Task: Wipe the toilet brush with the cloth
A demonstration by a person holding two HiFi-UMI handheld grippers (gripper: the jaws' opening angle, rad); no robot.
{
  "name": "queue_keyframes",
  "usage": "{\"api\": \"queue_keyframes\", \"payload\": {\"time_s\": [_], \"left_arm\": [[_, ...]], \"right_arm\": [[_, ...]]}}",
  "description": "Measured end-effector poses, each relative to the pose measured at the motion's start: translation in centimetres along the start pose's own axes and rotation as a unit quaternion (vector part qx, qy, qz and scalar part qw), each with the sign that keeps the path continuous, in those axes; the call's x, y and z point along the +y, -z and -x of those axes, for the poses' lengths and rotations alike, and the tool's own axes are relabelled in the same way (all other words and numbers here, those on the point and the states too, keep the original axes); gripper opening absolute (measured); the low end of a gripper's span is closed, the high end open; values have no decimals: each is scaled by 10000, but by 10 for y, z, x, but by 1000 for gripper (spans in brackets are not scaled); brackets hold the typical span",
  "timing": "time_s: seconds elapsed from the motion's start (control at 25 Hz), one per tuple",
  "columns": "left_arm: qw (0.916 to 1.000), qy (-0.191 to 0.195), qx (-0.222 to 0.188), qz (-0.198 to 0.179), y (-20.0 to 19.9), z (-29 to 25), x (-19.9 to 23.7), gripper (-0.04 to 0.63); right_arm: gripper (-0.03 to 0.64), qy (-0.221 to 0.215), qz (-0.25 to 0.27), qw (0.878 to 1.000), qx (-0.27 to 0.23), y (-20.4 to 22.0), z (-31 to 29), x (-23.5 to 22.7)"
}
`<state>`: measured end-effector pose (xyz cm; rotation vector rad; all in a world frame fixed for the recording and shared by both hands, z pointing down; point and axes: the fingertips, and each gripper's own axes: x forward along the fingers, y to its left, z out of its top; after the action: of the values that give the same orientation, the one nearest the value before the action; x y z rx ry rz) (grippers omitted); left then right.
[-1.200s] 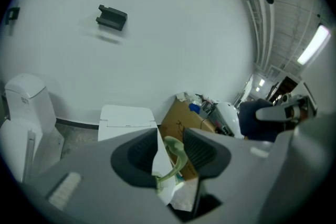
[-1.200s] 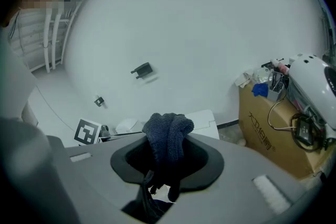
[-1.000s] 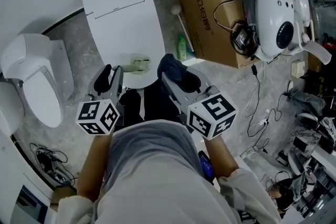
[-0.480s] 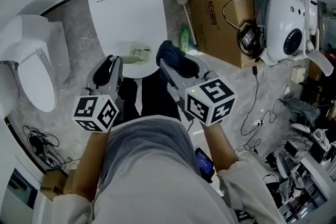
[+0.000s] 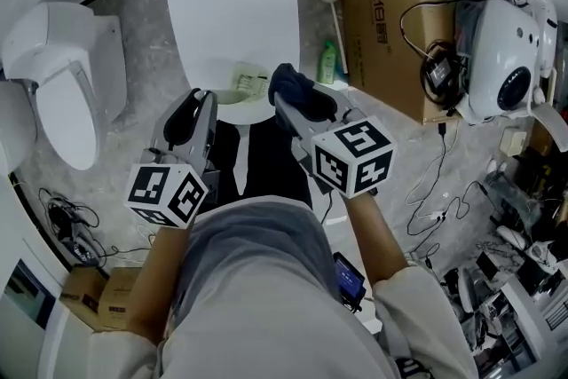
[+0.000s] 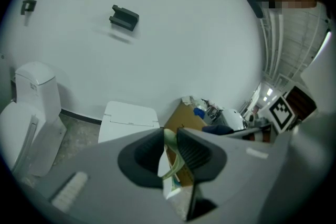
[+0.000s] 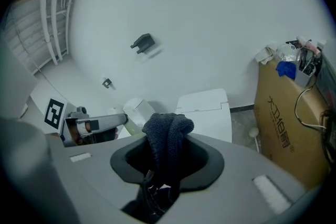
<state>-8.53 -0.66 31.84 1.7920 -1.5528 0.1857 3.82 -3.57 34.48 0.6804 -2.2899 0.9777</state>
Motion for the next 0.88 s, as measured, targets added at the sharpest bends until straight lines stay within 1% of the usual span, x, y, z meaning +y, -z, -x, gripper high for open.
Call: {"api": "queue_keyframes", "payload": {"time_s": [0.2, 0.48, 0.64, 0.88], "left_arm": [[9998, -25, -151, 153, 3, 2, 2, 0], [9995, -135, -206, 201, 8, 8, 4, 0], [9993, -177, -266, 217, 12, 12, 4, 0], [9985, -215, -383, 315, 17, 17, 7, 0]], "right_arm": [[117, -104, -14, 9993, 360, 24, -26, -14], [117, -312, -45, 9976, 624, 44, -56, -25], [117, -397, 52, 9959, 817, 51, -73, -31], [117, -462, 295, 9899, 1309, 66, -114, -44]]}}
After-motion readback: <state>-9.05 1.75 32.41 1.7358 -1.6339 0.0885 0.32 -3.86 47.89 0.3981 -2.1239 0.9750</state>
